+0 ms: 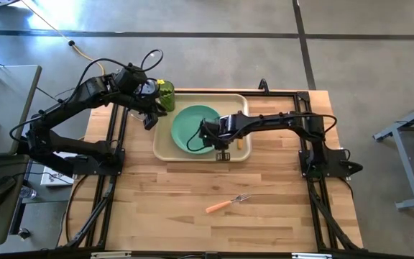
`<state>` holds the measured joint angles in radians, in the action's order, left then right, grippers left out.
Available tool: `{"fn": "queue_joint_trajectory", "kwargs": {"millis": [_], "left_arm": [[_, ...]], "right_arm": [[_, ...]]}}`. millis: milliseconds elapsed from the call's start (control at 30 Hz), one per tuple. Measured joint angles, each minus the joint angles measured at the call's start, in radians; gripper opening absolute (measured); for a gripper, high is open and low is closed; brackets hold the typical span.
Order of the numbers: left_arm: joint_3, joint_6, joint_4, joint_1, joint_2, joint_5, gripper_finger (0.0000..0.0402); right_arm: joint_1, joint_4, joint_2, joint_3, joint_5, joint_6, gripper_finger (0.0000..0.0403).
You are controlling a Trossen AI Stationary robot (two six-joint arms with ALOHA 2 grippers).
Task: Pick and place plate/cup/fork/spoon on tray
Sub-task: Put the light pink fork on the white serving tray
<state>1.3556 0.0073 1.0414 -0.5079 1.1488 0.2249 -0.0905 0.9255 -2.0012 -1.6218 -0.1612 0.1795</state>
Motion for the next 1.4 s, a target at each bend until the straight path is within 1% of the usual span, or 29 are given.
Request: {"fn": "queue_joint_trajectory", "kwargs": {"millis": [133, 300, 500, 633, 767, 1067, 1233, 1400], "left_arm": [[0.0, -0.004, 0.001, 0.0, 0.0, -0.052, 0.0086], [0.0, -0.006, 0.004, -0.002, 0.0, -0.054, 0.0093], [0.0, -0.008, 0.01, -0.002, 0.0, -0.053, 0.0131], [0.0, -0.039, 0.009, -0.002, 0.0, -0.053, 0.0158], [0.0, -0.072, 0.007, 0.014, 0.0, -0.027, 0.0169], [0.0, -0.15, 0.006, 0.128, 0.0, -0.02, 0.0166], [0.0, -0.204, -0.016, 0.203, 0.0, -0.024, 0.0166], [0.0, -0.241, -0.051, 0.287, 0.0, -0.025, 0.0166]], "right_arm": [[0.027, 0.033, 0.013, 0.0, -0.004, -0.152, 0.0064], [0.063, 0.051, 0.04, 0.0, -0.029, -0.325, 0.0064], [0.101, 0.094, 0.072, 0.0, -0.03, -0.541, 0.0064], [0.128, 0.119, 0.102, 0.0, -0.032, -0.68, 0.0064], [0.154, 0.14, 0.145, 0.0, -0.07, -0.791, 0.0062], [0.177, 0.179, 0.262, 0.0, -0.187, -0.985, 0.0061], [0.176, 0.202, 0.32, 0.0, -0.24, -1.067, 0.0061], [0.173, 0.25, 0.375, 0.0, -0.326, -1.14, 0.0061]]}}
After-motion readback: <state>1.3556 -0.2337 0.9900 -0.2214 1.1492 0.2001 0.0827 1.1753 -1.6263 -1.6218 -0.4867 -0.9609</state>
